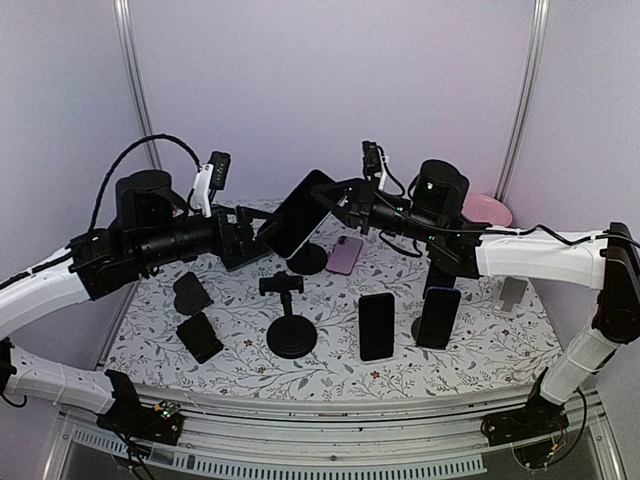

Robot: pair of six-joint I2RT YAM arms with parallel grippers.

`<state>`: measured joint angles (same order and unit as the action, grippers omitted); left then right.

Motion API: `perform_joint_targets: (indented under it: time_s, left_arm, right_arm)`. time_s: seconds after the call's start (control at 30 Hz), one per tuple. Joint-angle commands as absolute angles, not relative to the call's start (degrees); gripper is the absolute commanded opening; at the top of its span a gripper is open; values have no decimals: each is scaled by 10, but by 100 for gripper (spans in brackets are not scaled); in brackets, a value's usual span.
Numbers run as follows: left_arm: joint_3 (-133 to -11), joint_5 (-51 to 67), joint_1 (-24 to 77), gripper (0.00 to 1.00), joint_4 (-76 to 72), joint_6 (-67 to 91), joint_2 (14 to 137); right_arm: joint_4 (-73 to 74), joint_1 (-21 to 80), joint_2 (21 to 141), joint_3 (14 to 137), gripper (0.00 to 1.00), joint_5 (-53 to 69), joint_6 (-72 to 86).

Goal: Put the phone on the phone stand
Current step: Pass from the left arm to the right, then pass from the right arm to the left

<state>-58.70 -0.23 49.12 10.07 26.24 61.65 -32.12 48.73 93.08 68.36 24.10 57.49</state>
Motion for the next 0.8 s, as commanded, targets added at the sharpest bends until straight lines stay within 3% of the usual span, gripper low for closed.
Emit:
perform_joint_targets:
  time_s: [0.0,0.23,0.43,0.77]
  left_arm:
    - [-500,75,489,89,-46,405,573]
    - [-401,135,512,77,-241,492,536]
    - [-362,131,563,59,-343,515,554]
    - [-330,73,616,31,-413,505,538]
  right_arm:
    - [-505,519,884,623,2,198,601]
    - [-618,572,872,565,2,116,605]
    - [-719,611,878,522,2,32,594]
    - [-794,649,875,483,2,-50,539]
